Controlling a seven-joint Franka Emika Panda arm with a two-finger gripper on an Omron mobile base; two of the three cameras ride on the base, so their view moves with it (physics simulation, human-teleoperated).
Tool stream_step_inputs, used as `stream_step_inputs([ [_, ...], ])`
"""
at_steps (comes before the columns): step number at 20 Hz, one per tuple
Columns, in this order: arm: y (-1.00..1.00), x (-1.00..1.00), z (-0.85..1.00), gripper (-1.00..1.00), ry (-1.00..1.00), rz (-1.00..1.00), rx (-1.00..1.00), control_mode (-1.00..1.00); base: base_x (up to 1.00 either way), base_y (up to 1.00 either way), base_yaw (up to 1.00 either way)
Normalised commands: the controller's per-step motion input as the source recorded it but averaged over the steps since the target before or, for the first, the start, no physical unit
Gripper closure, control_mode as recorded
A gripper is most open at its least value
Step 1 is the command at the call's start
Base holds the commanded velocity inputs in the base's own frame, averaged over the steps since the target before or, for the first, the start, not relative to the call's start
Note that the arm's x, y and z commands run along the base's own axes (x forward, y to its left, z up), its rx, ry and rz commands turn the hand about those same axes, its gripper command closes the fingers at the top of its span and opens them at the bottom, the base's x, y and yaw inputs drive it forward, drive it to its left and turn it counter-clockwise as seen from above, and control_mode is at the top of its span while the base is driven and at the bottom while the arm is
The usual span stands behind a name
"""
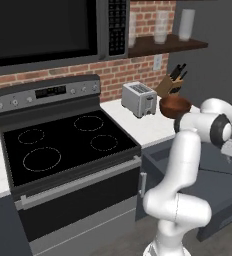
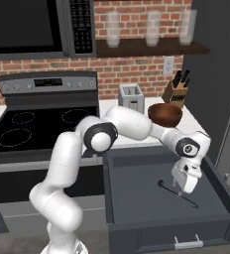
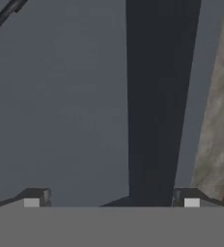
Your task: Pick the ladle from the drawer and place it on the counter.
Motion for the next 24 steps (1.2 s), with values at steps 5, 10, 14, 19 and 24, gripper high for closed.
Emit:
stream_step_inputs([
  [5,-0.04,0.22,-0.17,-1.0,0.0,-0.17,0.09,-1.0,0.0,0.0,0.0],
  [10,0.0,0.4,-0.35,-1.0,-0.03,-0.12,0.0,-1.0,0.0,0.0,0.0],
  [14,-0.08,0.45,-0.37,-1.0,-0.02,-0.06,-0.04,-1.0,0.0,0.0,0.0],
  [19,-0.23,0.07,-0.37,-1.0,0.0,-0.08,-0.15,-1.0,0.0,0.0,0.0],
  [24,-0.19,-0.02,-0.29,-1.0,0.0,-0.03,-0.18,-1.0,0.0,0.0,0.0],
])
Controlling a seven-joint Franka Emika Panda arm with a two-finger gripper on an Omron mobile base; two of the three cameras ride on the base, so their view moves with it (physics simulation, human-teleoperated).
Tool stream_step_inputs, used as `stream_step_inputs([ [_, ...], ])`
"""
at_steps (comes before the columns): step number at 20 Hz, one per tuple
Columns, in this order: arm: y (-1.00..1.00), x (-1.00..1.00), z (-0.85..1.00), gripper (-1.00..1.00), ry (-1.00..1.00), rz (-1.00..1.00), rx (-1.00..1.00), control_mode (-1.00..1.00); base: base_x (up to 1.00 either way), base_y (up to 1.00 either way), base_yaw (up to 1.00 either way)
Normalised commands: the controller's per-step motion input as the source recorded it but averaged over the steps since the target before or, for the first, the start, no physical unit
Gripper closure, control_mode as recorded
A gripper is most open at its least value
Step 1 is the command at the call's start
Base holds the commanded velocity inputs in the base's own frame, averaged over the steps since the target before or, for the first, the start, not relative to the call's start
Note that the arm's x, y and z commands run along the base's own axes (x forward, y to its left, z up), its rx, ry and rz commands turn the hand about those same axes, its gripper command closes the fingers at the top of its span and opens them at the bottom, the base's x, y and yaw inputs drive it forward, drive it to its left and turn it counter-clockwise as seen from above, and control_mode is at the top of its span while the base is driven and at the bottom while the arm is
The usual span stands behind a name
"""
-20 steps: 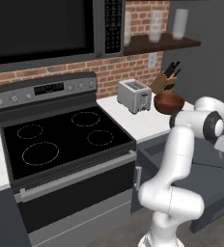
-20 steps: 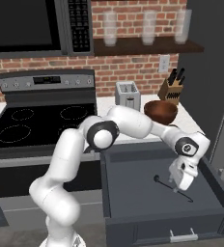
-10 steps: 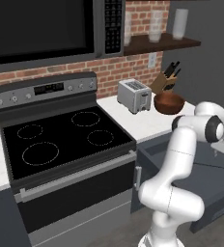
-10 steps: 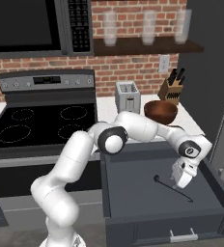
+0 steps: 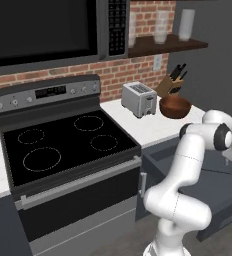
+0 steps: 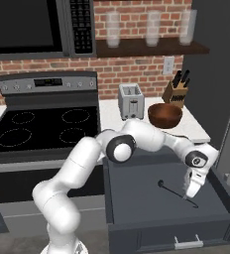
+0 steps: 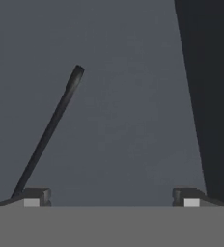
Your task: Pick the ladle from the drawer and place it on the counter.
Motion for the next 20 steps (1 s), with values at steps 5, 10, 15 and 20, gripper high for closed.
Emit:
stream_step_inputs([
  [5,0.0,0.0,-0.21,-1.0,0.0,0.0,-0.11,-1.0,0.0,0.0,0.0],
  [10,0.0,0.0,-0.32,-1.0,0.0,0.0,-0.15,-1.0,0.0,0.0,0.0],
  [15,0.0,0.0,-0.44,-1.0,0.0,-0.01,-0.14,-1.0,0.0,0.0,0.0],
  [20,-0.03,0.1,-0.13,-1.0,-0.04,-0.07,-0.01,-1.0,0.0,0.0,0.0],
])
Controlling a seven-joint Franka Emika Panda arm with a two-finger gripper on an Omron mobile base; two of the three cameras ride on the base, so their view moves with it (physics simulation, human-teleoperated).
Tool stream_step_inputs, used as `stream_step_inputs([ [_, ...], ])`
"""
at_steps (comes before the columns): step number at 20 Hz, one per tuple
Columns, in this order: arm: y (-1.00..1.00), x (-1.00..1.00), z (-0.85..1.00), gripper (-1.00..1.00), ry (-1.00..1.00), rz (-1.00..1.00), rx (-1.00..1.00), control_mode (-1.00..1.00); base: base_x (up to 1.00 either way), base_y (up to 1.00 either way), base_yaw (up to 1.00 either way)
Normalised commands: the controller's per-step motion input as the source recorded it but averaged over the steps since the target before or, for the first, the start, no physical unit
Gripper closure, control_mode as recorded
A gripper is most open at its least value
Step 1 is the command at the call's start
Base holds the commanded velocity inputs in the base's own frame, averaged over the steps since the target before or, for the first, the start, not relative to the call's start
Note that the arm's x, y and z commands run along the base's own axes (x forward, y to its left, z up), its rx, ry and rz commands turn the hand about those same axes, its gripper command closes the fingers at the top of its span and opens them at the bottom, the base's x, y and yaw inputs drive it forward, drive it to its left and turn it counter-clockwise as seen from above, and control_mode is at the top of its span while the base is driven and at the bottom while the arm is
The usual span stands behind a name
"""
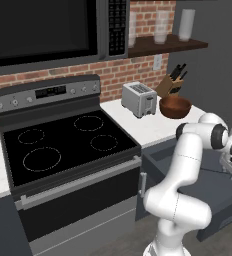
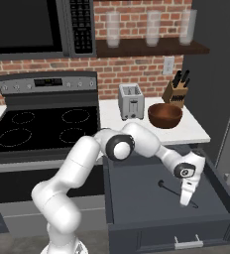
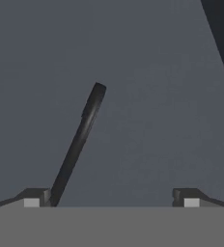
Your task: Pick the ladle from the drawer and place it on the counter.
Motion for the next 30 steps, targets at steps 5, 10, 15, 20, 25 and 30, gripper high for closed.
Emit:
stream_step_inputs([
  [5,-0.27,0.15,0.0,-1.0,-0.03,-0.1,0.01,-1.0,0.0,0.0,0.0],
  [10,-0.24,0.08,0.17,-1.0,-0.01,-0.09,0.02,-1.0,0.0,0.0,0.0],
  [15,-0.03,0.03,0.09,-1.0,-0.08,-0.02,0.02,-1.0,0.0,0.0,0.0],
  [20,0.0,0.0,-0.14,-1.0,-0.09,0.0,-0.01,-1.0,0.0,0.0,0.0],
  [25,0.0,-0.09,-0.59,-1.0,-0.03,0.0,-0.11,-1.0,0.0,0.0,0.0],
  [30,0.06,0.02,-0.37,-1.0,-0.12,-0.02,-0.01,-1.0,0.0,0.0,0.0],
])
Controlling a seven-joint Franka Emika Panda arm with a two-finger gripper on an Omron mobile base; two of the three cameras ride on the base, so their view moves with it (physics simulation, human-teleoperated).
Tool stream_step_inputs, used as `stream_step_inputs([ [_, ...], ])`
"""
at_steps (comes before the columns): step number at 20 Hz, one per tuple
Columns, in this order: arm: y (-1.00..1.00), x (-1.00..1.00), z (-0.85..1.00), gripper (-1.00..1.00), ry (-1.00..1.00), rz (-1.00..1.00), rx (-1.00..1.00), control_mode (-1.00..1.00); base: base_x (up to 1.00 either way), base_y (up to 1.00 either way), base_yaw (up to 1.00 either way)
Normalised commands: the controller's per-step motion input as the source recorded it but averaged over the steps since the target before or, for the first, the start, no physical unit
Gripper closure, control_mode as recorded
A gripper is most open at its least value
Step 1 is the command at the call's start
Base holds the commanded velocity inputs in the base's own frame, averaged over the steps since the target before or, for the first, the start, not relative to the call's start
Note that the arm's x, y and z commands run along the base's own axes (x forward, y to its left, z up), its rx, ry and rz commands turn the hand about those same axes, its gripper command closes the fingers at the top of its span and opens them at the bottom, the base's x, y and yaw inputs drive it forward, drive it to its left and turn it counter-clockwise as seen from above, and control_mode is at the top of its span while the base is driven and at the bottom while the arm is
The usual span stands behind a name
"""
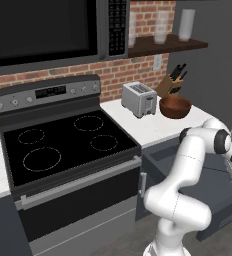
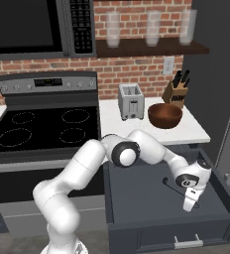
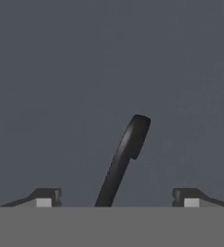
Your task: Pick the ladle from the drawer and place it on the counter.
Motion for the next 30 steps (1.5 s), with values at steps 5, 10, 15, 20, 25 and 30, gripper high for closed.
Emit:
stream_step_inputs([
  [5,0.01,0.03,-0.11,1.0,-0.05,-0.01,0.0,-1.0,0.0,0.0,0.0],
  [10,0.0,-0.22,0.19,1.0,0.0,0.0,0.0,-1.0,0.0,0.0,0.0],
  [15,0.0,-0.26,0.81,1.0,-0.02,0.0,0.05,-1.0,0.0,0.0,0.0],
  [20,0.0,-0.15,1.0,1.0,-0.09,0.0,0.16,-1.0,0.0,0.0,0.0],
  [25,0.37,-0.17,1.0,1.0,-0.14,-0.06,0.17,-1.0,0.0,0.0,0.0],
  [30,0.97,-0.06,1.0,1.0,-0.11,-0.14,0.05,-1.0,0.0,0.0,0.0],
])
